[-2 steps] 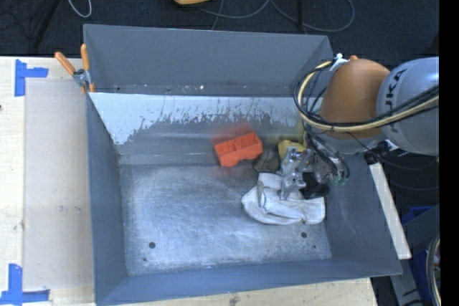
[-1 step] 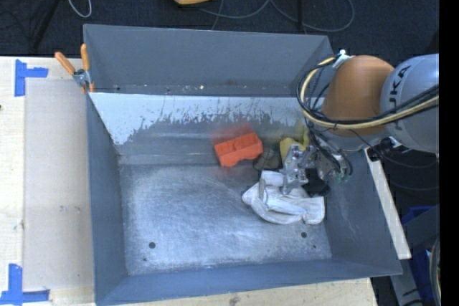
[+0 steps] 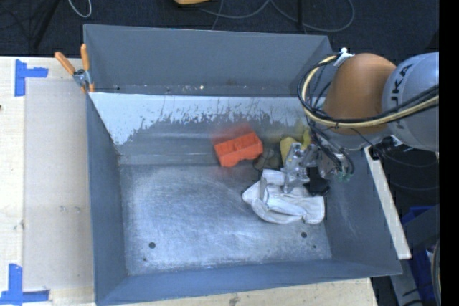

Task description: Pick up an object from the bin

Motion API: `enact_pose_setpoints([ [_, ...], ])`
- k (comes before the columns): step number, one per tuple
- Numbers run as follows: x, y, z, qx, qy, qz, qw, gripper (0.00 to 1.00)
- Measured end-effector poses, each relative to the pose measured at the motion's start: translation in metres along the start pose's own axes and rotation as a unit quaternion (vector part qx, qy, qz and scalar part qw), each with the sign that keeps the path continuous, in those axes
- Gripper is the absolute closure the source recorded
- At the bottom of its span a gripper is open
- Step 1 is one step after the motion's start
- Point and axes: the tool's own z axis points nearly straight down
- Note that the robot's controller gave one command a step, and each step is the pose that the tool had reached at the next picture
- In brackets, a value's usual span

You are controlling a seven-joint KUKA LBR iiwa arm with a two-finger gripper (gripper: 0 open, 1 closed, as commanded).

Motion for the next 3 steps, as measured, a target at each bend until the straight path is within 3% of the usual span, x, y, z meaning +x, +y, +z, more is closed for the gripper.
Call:
enact_pose_setpoints([
  [2,0.002,0.0,-0.027,0.001,0.0012,0.0,1.0,1.0],
  [3,0.0,0.0,-0.043,0.002,-0.0044,0.0,1.0,1.0],
])
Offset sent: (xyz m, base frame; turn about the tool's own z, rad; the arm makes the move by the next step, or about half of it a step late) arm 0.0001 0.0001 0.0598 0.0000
